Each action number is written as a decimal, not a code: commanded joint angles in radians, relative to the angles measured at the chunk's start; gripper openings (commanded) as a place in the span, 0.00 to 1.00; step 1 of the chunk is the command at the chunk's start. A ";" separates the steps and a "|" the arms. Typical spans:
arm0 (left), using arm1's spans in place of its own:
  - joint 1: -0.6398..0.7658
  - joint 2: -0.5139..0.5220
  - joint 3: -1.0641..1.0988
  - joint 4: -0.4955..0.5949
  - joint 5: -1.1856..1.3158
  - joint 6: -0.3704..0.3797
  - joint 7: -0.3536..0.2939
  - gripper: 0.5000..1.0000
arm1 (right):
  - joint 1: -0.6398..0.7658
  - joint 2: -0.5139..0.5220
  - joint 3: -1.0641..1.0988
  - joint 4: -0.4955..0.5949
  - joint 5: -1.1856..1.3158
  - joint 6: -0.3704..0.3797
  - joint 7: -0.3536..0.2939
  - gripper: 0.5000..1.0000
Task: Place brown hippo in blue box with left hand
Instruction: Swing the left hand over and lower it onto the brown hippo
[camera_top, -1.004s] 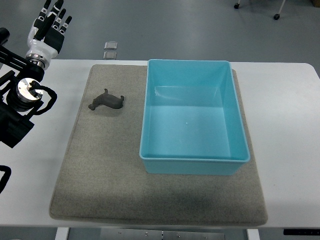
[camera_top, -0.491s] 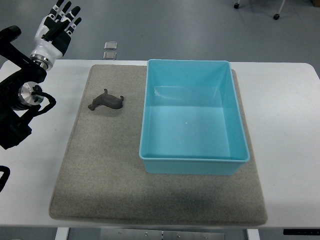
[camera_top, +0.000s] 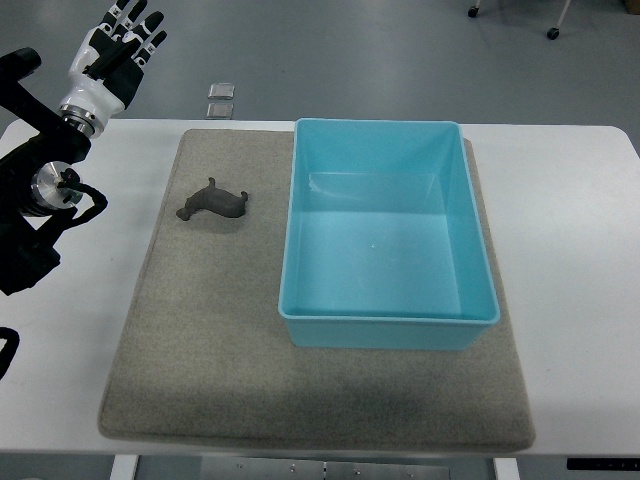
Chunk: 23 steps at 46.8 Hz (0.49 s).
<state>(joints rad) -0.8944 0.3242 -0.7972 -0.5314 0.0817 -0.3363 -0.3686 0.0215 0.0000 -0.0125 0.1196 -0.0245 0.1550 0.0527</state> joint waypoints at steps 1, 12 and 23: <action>-0.006 0.016 0.016 -0.008 0.023 -0.007 0.000 0.99 | 0.000 0.000 0.000 0.000 0.000 0.000 -0.001 0.87; -0.034 0.082 0.065 -0.041 0.259 -0.003 -0.001 0.98 | 0.000 0.000 0.000 0.000 0.000 0.000 -0.001 0.87; -0.024 0.139 0.105 -0.107 0.493 -0.006 -0.003 0.96 | 0.000 0.000 0.000 0.000 0.000 0.000 -0.001 0.87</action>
<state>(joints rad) -0.9193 0.4437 -0.7126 -0.6141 0.5076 -0.3403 -0.3704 0.0215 0.0000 -0.0123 0.1196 -0.0245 0.1550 0.0525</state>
